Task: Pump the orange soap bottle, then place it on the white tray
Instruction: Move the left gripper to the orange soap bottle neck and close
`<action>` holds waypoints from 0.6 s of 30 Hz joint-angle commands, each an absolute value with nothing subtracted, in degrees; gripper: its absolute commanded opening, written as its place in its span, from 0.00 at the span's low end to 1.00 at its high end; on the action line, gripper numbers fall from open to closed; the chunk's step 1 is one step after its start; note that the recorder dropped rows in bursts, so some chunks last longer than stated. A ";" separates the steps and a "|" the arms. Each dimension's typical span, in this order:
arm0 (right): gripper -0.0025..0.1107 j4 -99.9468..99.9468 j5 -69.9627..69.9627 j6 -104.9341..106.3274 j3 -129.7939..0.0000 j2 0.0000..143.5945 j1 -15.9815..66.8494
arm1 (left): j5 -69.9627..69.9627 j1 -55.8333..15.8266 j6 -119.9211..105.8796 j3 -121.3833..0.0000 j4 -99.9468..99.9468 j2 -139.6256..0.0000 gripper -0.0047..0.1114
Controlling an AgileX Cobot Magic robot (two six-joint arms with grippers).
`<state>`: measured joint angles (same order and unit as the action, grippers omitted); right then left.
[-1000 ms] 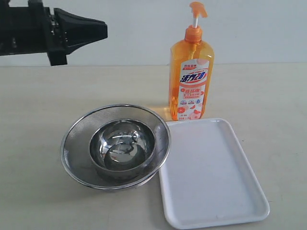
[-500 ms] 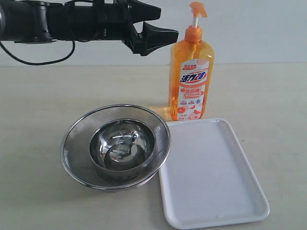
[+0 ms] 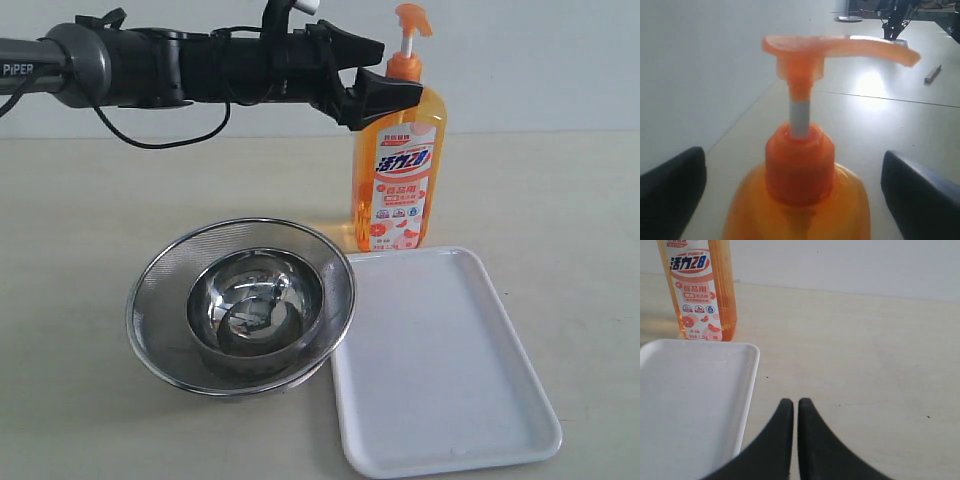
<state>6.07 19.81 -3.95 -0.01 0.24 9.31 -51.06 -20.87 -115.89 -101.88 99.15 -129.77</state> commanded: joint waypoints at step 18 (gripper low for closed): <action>0.03 6.57 19.09 -4.01 0.00 0.00 9.13 | -46.54 -23.33 -114.82 -106.00 99.95 -132.45 0.79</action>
<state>6.07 19.81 -3.95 -0.01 0.24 9.31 -48.26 -22.84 -115.49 -105.60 99.41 -132.64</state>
